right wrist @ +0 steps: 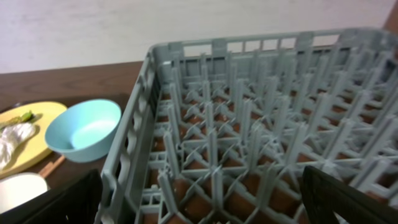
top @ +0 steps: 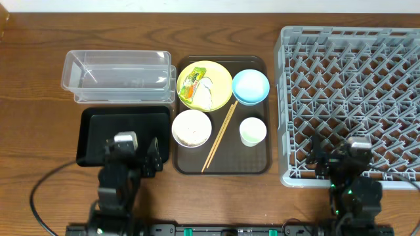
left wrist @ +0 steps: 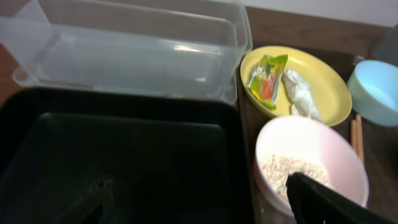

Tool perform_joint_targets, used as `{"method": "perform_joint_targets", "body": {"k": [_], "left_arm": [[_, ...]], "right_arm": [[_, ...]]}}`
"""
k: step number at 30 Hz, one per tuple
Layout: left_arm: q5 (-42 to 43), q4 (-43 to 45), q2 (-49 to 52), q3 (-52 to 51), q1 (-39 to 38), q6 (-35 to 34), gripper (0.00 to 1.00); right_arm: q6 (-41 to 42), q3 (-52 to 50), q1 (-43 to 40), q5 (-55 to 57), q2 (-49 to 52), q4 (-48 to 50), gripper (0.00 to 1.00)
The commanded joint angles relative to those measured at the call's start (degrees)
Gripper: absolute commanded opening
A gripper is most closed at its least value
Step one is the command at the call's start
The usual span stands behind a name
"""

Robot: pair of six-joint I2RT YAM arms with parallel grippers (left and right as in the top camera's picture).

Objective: Sort waste into correct bins and load items into the dishwasher rack
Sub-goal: 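Move the left gripper over the yellow plate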

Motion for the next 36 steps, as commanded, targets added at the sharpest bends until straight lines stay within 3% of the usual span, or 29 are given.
{"method": "perform_joint_targets", "body": {"k": [1, 10, 13, 19, 30, 36], "left_arm": [[-0.24, -3.93, 10.03, 9.33, 0.35, -0.28, 0.9], [0.26, -28.7, 38.05, 35.52, 0.35, -0.33, 0.89], [2.16, -32.22, 43.12, 40.72, 0.35, -0.31, 0.9], [10.23, -22.69, 46.88, 42.75, 0.11, -0.31, 0.89], [9.6, -10.56, 63.95, 53.29, -7.13, 1.84, 0.89], [9.6, -5.25, 73.66, 53.64, -11.5, 1.84, 0.86]], "right_arm": [[0.22, 7.26, 0.52, 2.62, 7.06, -2.34, 0.99], [0.2, 26.05, 0.52, 2.73, 30.27, -16.7, 0.99], [0.26, 30.05, 0.52, 2.14, 35.21, -19.37, 0.99], [0.44, 31.98, 0.52, 2.12, 37.51, -19.37, 0.99], [0.44, 31.98, 0.52, 2.14, 37.51, -19.26, 0.99], [0.46, 31.98, 0.52, 2.14, 37.51, -19.23, 0.99]]}}
